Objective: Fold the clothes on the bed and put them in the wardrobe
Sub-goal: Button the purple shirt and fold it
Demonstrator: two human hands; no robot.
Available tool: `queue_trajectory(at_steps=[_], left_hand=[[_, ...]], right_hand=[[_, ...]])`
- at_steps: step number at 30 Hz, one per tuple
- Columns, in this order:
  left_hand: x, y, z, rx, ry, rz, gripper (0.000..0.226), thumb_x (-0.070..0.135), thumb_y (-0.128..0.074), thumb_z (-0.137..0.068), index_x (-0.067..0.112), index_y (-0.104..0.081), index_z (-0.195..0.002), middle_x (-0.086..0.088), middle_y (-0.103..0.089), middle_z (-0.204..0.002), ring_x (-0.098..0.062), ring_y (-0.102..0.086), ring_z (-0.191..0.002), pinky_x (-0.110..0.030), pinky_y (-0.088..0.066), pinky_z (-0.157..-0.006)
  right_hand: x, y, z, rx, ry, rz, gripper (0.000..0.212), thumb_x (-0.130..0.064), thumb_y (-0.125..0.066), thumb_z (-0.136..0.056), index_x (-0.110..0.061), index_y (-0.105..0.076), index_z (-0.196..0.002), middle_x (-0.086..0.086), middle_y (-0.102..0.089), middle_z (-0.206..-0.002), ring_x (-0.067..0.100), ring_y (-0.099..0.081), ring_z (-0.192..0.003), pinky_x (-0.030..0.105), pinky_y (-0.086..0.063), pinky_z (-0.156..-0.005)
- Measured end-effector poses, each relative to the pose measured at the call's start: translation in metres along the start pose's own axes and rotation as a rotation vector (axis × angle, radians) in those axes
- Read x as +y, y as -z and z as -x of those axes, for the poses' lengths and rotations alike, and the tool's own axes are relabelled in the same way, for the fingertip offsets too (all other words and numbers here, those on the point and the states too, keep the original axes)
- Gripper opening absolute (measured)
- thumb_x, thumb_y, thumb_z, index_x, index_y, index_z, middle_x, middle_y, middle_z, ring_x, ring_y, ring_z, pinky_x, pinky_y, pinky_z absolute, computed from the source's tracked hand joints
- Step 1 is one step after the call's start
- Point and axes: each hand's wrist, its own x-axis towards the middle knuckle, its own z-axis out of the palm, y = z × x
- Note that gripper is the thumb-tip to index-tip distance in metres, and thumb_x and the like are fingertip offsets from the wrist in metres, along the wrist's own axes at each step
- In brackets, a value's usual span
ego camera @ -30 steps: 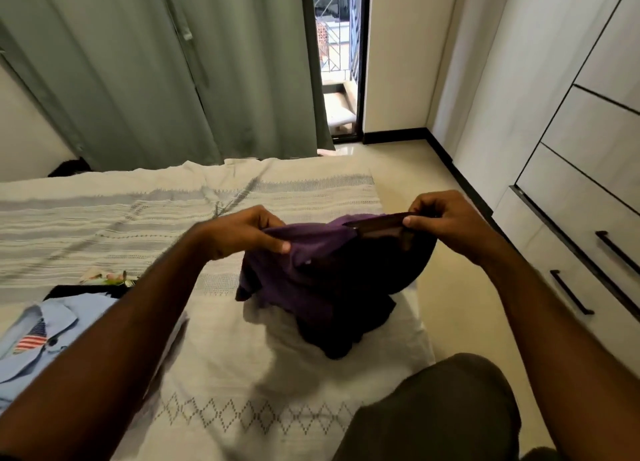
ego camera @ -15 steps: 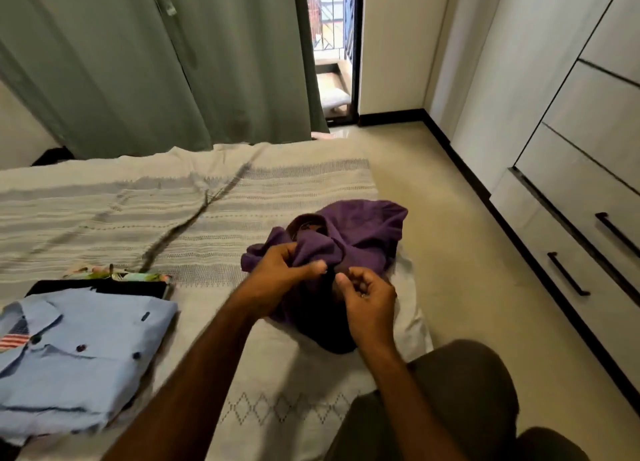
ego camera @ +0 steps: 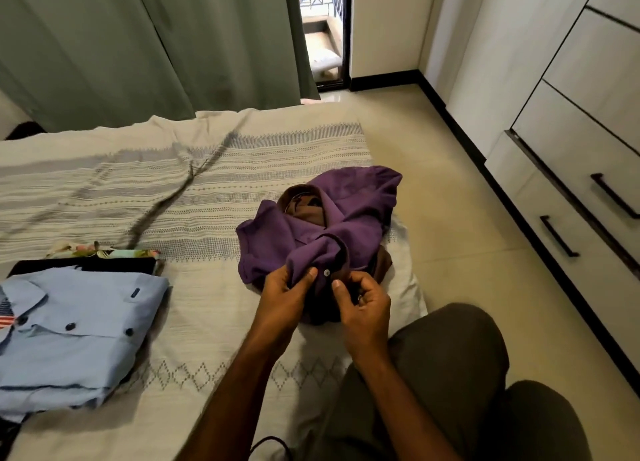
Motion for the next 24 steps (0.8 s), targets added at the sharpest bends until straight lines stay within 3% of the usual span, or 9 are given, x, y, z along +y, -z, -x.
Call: queue_trajectory(at_steps=[4,10,13,16,18,21,24], left_hand=[[-0.006,-0.01,0.012,-0.024,-0.029,-0.044,0.02,0.011,-0.07,-0.092,0.007,-0.072,-0.112,-0.01,-0.078,-0.098,-0.025,-0.074,-0.097,-0.03,-0.06,-0.079],[-0.003,-0.011,0.017,0.009,-0.045,-0.034,0.013,0.006,-0.067,-0.093,0.007,-0.075,-0.104,-0.01,-0.078,-0.091,-0.025,-0.075,-0.089,-0.029,-0.06,-0.073],[-0.004,-0.008,0.017,0.038,-0.08,-0.091,0.009,0.005,-0.068,-0.092,0.008,-0.076,-0.096,-0.009,-0.077,-0.084,-0.023,-0.075,-0.082,-0.027,-0.058,-0.067],[-0.009,-0.008,0.015,0.102,-0.148,-0.197,0.004,0.012,-0.072,-0.091,0.01,-0.075,-0.089,-0.012,-0.074,-0.079,-0.024,-0.071,-0.076,-0.043,-0.06,-0.065],[-0.011,-0.01,0.015,0.128,-0.179,-0.23,0.01,0.022,-0.073,-0.086,0.013,-0.074,-0.085,-0.014,-0.073,-0.076,-0.03,-0.071,-0.073,-0.053,-0.057,-0.069],[-0.012,-0.011,0.016,0.124,-0.208,-0.257,0.017,0.031,-0.071,-0.082,0.014,-0.074,-0.085,-0.012,-0.073,-0.075,-0.042,-0.07,-0.077,-0.056,-0.059,-0.07],[-0.013,-0.013,0.016,0.135,-0.249,-0.283,0.017,0.029,-0.07,-0.083,0.012,-0.074,-0.087,-0.01,-0.072,-0.073,-0.038,-0.069,-0.074,-0.053,-0.058,-0.068]], right_hand=[[0.003,0.003,0.002,0.014,0.013,0.001,0.006,-0.012,-0.073,-0.088,-0.011,-0.069,-0.092,-0.007,-0.07,-0.084,0.006,-0.067,-0.079,0.021,-0.055,-0.071],[0.007,0.008,0.003,0.044,0.034,0.05,0.01,-0.008,-0.077,-0.086,-0.016,-0.071,-0.088,-0.009,-0.071,-0.081,0.01,-0.068,-0.077,0.026,-0.058,-0.071],[0.009,0.007,0.005,0.034,0.069,0.055,0.006,-0.018,-0.075,-0.085,-0.016,-0.074,-0.09,-0.01,-0.073,-0.084,0.011,-0.07,-0.08,0.033,-0.061,-0.073],[0.009,0.004,0.009,0.021,0.089,0.069,0.024,-0.036,-0.07,-0.086,-0.014,-0.076,-0.095,-0.005,-0.074,-0.089,0.014,-0.071,-0.084,0.042,-0.061,-0.074],[0.006,0.004,0.01,0.036,0.126,0.087,0.026,-0.038,-0.068,-0.087,-0.014,-0.076,-0.094,-0.005,-0.074,-0.089,0.013,-0.071,-0.083,0.042,-0.061,-0.072],[0.005,0.005,0.01,0.048,0.15,0.083,0.026,-0.037,-0.068,-0.087,-0.012,-0.076,-0.093,-0.005,-0.074,-0.087,0.013,-0.071,-0.081,0.042,-0.061,-0.071],[0.006,0.005,0.009,0.044,0.163,0.082,0.024,-0.034,-0.069,-0.087,-0.012,-0.076,-0.091,-0.006,-0.074,-0.085,0.013,-0.071,-0.079,0.042,-0.06,-0.07]])
